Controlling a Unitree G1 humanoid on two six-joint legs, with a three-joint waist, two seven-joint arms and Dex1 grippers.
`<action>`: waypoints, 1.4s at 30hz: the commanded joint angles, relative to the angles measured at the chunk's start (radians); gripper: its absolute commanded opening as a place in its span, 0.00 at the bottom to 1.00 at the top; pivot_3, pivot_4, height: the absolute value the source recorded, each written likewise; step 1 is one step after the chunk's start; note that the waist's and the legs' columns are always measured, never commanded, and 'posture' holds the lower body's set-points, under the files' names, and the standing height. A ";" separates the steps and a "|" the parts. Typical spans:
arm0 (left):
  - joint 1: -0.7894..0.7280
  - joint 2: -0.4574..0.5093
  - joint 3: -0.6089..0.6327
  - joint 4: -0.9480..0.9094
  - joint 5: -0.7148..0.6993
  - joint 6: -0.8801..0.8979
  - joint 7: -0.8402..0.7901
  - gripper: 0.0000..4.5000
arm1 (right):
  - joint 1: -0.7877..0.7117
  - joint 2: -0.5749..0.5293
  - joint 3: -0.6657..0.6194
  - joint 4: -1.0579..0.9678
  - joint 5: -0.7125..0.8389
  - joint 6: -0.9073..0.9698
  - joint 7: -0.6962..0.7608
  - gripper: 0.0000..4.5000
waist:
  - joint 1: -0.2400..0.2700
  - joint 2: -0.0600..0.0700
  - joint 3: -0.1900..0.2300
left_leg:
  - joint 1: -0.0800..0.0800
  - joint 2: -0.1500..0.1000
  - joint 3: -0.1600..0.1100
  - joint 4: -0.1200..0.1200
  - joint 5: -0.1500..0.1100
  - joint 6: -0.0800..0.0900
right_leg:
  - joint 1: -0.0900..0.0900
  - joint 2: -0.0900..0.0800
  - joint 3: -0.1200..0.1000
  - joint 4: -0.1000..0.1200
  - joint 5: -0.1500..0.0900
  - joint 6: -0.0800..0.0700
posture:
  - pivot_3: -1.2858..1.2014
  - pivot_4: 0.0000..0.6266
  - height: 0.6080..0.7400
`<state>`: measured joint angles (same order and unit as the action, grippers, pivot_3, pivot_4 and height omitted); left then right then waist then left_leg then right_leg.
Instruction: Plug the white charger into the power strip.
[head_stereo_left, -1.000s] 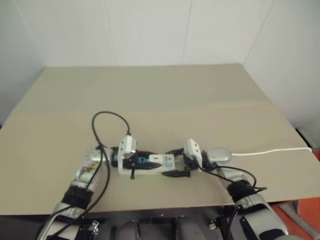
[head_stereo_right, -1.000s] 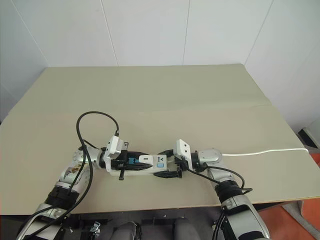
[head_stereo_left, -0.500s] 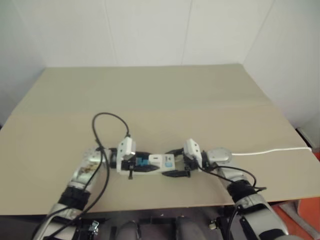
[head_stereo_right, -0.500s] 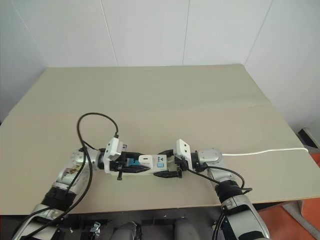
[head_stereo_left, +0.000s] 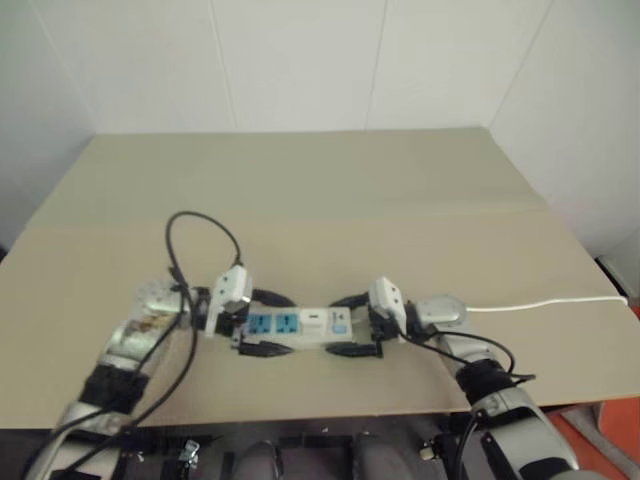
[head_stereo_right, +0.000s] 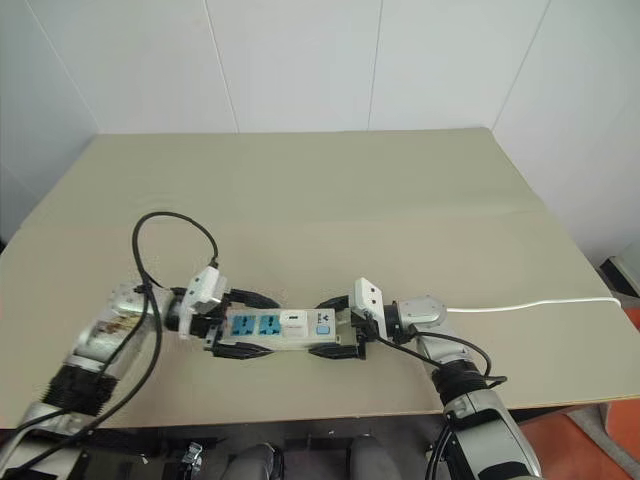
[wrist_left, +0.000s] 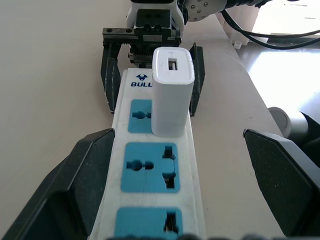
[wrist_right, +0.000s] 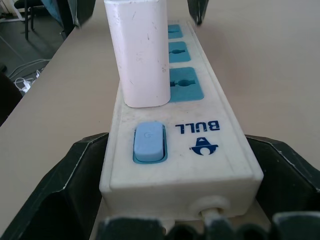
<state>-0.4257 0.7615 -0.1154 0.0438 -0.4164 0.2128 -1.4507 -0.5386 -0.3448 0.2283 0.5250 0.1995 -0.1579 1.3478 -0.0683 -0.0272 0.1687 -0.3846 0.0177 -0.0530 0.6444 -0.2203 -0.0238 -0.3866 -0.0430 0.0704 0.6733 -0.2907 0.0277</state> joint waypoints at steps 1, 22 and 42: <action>0.006 0.066 0.064 -0.065 -0.045 0.034 -0.036 1.00 | 0.038 -0.039 -0.019 -0.032 -0.018 -0.014 -0.029 1.00 | 0.002 0.000 0.000 | 0.000 0.000 0.000 0.000 0.000 0.000 | 0.000 0.000 0.000 0.000 0.000 0.000 | 0.52 0.24 1.00; 0.419 0.291 0.509 -0.227 -0.135 0.134 0.051 1.00 | 0.398 -0.423 -0.376 -0.580 0.199 0.226 -0.159 1.00 | 0.026 0.002 0.007 | -0.009 0.000 0.001 -0.002 -0.001 0.001 | -0.004 -0.002 -0.002 -0.010 0.000 0.000 | 0.52 0.24 1.00; 0.523 0.266 0.616 -0.365 -0.192 0.223 0.152 1.00 | 0.415 -0.451 -0.414 -0.635 0.219 0.296 -0.221 1.00 | 0.026 0.002 0.008 | -0.008 0.000 0.001 -0.002 -0.001 0.001 | -0.003 -0.003 -0.001 -0.010 0.000 0.000 | 0.52 0.24 1.00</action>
<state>0.0933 1.0244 0.4655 -0.3009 -0.5939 0.4412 -1.3005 -0.1109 -0.7787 -0.1689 -0.0792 0.4101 0.1361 1.1318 -0.0426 -0.0251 0.1769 -0.3928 0.0176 -0.0516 0.6425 -0.2211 -0.0229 -0.3901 -0.0457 0.0691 0.6636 -0.2906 0.0275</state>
